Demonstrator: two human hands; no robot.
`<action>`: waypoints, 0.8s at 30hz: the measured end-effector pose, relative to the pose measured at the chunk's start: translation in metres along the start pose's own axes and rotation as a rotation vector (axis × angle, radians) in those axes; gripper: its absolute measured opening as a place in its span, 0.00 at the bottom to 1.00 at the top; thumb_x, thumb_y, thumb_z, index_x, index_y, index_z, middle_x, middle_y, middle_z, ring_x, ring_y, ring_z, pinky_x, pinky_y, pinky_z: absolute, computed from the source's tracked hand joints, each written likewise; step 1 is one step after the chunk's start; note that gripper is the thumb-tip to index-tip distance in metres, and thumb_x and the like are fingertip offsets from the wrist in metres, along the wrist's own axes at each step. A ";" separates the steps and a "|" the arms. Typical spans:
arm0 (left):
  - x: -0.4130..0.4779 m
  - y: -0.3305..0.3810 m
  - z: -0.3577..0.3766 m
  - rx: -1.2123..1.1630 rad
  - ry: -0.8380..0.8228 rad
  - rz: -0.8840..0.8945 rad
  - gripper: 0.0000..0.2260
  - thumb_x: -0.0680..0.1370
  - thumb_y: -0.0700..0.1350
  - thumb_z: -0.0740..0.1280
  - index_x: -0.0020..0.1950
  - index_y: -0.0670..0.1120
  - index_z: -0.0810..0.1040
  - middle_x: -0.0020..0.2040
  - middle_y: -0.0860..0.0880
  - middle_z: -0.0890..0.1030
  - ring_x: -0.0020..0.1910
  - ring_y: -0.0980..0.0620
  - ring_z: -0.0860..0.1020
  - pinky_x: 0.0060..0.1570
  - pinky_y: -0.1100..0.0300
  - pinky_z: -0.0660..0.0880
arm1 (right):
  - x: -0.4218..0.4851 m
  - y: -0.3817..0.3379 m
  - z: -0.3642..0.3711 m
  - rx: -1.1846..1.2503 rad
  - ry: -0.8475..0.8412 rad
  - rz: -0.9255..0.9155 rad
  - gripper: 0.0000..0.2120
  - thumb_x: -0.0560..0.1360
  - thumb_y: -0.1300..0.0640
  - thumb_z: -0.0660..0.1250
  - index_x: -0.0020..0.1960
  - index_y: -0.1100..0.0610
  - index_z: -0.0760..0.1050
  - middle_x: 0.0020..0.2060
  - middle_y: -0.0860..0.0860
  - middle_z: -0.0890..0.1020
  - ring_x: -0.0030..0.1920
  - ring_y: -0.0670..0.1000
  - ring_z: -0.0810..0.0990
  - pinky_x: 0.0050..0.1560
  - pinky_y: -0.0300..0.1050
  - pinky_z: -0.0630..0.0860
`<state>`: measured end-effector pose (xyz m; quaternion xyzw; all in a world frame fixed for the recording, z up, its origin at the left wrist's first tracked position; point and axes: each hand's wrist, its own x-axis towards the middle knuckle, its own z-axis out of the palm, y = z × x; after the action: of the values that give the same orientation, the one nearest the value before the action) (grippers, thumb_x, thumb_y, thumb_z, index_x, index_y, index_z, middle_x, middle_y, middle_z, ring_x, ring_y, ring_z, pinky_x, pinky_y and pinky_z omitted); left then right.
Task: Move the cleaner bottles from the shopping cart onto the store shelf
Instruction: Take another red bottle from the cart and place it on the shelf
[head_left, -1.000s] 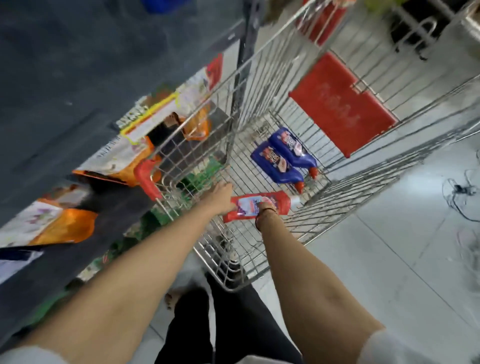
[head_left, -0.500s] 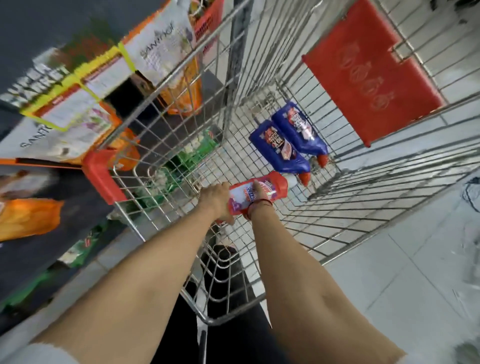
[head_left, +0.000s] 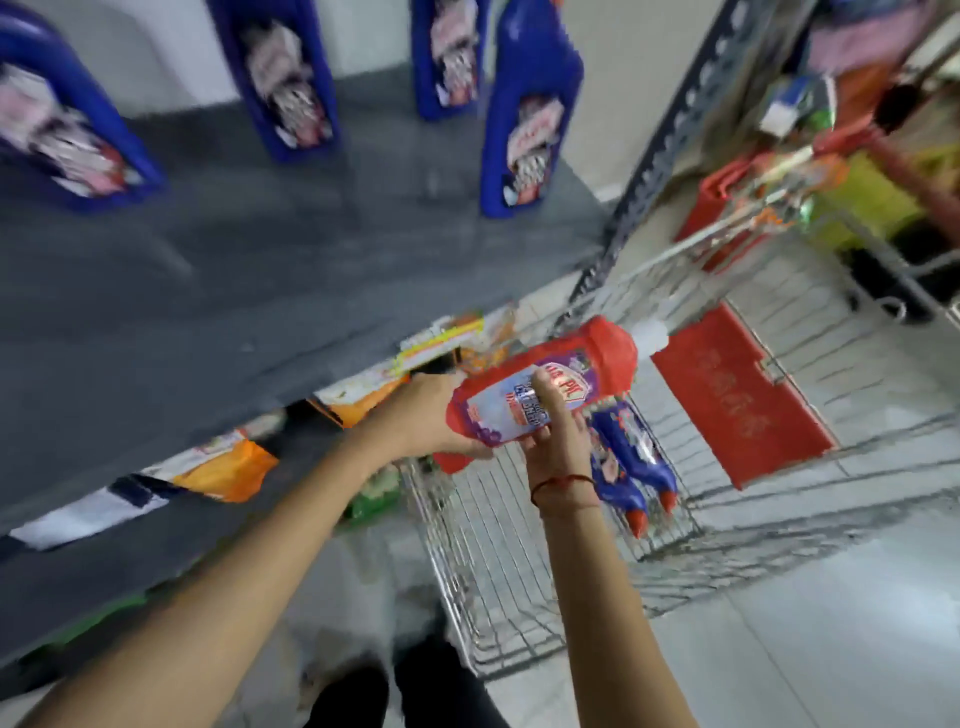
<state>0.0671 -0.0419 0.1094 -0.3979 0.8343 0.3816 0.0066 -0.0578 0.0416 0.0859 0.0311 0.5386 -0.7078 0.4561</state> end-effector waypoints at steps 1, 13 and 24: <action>-0.012 0.000 -0.016 -0.055 0.057 0.002 0.28 0.58 0.57 0.78 0.53 0.47 0.76 0.49 0.48 0.83 0.49 0.49 0.80 0.43 0.59 0.74 | -0.007 -0.006 0.015 -0.042 -0.057 -0.063 0.23 0.64 0.56 0.73 0.57 0.64 0.76 0.49 0.60 0.81 0.47 0.56 0.80 0.52 0.51 0.77; -0.178 -0.093 -0.162 -0.399 0.594 -0.101 0.31 0.58 0.59 0.77 0.57 0.52 0.75 0.53 0.54 0.82 0.52 0.57 0.80 0.59 0.55 0.75 | -0.125 0.027 0.237 -0.361 -0.763 -0.442 0.18 0.61 0.72 0.75 0.46 0.57 0.76 0.35 0.44 0.85 0.38 0.44 0.83 0.40 0.37 0.79; -0.282 -0.181 -0.181 -0.584 0.886 -0.267 0.25 0.68 0.33 0.73 0.64 0.38 0.70 0.55 0.45 0.79 0.45 0.61 0.80 0.45 0.71 0.77 | -0.212 0.131 0.327 -0.759 -0.996 -0.565 0.25 0.57 0.57 0.81 0.50 0.57 0.74 0.45 0.52 0.83 0.47 0.50 0.83 0.50 0.47 0.81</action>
<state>0.4335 -0.0433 0.2122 -0.6081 0.5591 0.3891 -0.4078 0.3010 -0.0876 0.2397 -0.6017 0.4628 -0.4917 0.4268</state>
